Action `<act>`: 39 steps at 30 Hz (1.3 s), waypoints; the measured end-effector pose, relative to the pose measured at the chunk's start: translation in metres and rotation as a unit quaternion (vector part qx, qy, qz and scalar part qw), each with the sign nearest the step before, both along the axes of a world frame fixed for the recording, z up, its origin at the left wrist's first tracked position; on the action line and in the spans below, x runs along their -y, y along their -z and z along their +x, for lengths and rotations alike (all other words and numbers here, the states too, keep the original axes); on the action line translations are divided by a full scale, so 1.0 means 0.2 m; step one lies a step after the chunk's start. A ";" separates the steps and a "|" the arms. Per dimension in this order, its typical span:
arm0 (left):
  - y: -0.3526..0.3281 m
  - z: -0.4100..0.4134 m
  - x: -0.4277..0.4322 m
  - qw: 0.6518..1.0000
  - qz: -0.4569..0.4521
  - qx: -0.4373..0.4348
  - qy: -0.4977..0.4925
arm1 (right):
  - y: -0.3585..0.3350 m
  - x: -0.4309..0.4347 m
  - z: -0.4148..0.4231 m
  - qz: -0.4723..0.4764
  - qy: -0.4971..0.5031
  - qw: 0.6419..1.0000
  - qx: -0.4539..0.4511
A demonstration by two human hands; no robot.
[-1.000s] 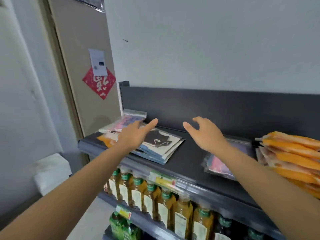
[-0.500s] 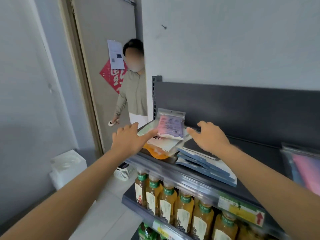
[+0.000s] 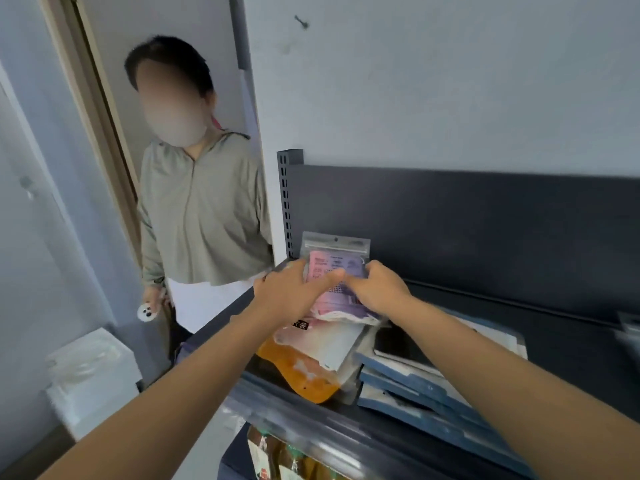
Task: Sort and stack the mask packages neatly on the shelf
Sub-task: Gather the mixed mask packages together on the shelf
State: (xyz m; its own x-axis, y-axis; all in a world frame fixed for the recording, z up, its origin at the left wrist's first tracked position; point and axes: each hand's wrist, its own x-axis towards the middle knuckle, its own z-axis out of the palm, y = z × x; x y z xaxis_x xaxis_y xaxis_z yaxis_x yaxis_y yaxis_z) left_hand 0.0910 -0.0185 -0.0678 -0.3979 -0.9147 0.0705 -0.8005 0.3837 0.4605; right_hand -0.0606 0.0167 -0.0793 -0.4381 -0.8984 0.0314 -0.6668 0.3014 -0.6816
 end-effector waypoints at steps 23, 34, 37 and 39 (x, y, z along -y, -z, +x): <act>-0.04 -0.60 -0.69 0.901 0.142 -0.177 0.369 | -0.20 -1.16 -0.33 -0.140 0.332 0.933 0.012; 0.09 -1.10 -1.19 0.907 0.165 -0.145 0.360 | -0.08 -1.68 -0.85 -0.068 0.332 0.941 0.006; 0.12 -1.19 -1.26 0.914 0.167 -0.126 0.347 | -0.03 -1.74 -0.96 -0.026 0.310 0.949 -0.047; 0.12 -1.19 -1.30 0.928 0.143 -0.107 0.327 | -0.04 -1.74 -1.00 0.009 0.286 0.953 -0.099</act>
